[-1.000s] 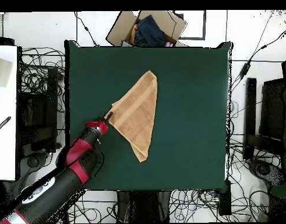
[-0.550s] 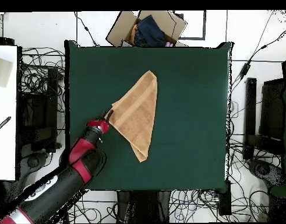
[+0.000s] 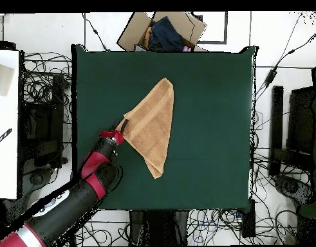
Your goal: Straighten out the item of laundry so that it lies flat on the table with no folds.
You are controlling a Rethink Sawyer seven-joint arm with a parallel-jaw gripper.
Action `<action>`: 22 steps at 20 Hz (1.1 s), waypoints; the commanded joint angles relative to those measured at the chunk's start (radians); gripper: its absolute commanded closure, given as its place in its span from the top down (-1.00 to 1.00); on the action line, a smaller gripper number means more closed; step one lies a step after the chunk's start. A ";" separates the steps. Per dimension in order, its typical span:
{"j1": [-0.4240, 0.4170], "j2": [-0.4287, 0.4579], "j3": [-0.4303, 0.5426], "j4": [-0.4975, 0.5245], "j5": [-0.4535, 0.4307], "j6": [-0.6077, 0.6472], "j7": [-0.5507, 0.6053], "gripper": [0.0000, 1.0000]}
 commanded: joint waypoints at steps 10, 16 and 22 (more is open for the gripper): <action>-0.040 0.044 0.199 -0.034 -0.050 -0.070 0.155 1.00; -0.044 0.037 0.202 -0.020 -0.063 -0.085 0.158 1.00; -0.043 0.038 0.200 -0.016 -0.061 -0.093 0.157 1.00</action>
